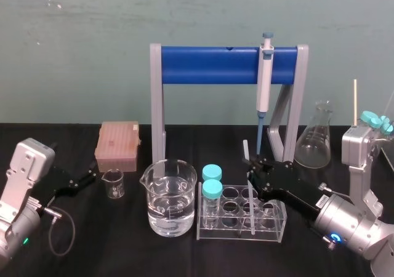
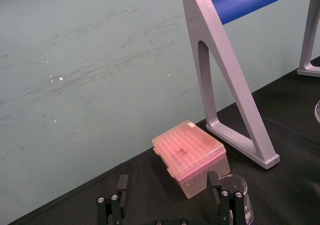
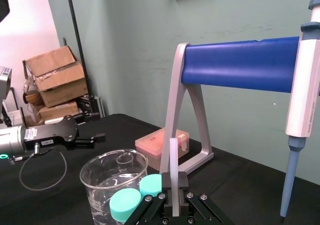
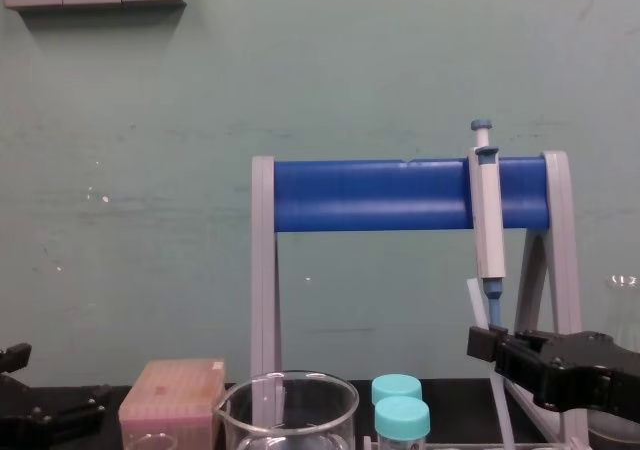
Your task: Pick up the stirring rod with one hand, then place it down.
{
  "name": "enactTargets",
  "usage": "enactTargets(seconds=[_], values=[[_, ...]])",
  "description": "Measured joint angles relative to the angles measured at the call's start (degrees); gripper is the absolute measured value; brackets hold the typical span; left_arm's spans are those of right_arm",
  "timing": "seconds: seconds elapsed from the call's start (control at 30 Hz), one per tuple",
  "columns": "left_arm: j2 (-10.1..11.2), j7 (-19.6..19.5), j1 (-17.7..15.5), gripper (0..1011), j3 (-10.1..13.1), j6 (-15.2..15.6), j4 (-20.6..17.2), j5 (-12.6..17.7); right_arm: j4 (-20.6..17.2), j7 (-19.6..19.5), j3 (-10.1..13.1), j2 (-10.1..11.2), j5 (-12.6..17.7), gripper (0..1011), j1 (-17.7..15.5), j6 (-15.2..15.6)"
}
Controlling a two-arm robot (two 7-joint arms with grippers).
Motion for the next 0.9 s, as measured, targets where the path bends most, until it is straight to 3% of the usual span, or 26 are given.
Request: enactTargets(seconds=[0.4, 0.9], values=[[0.00, 0.00, 0.00, 1000, 0.00, 0.00, 0.00, 0.00, -0.04, -0.06, 0.02, 0.02, 0.00, 90, -0.02, 0.01], [0.00, 0.00, 0.00, 1000, 0.00, 0.00, 0.00, 0.00, -0.01, 0.10, -0.01, 0.02, 0.11, 530, 0.05, 0.00]])
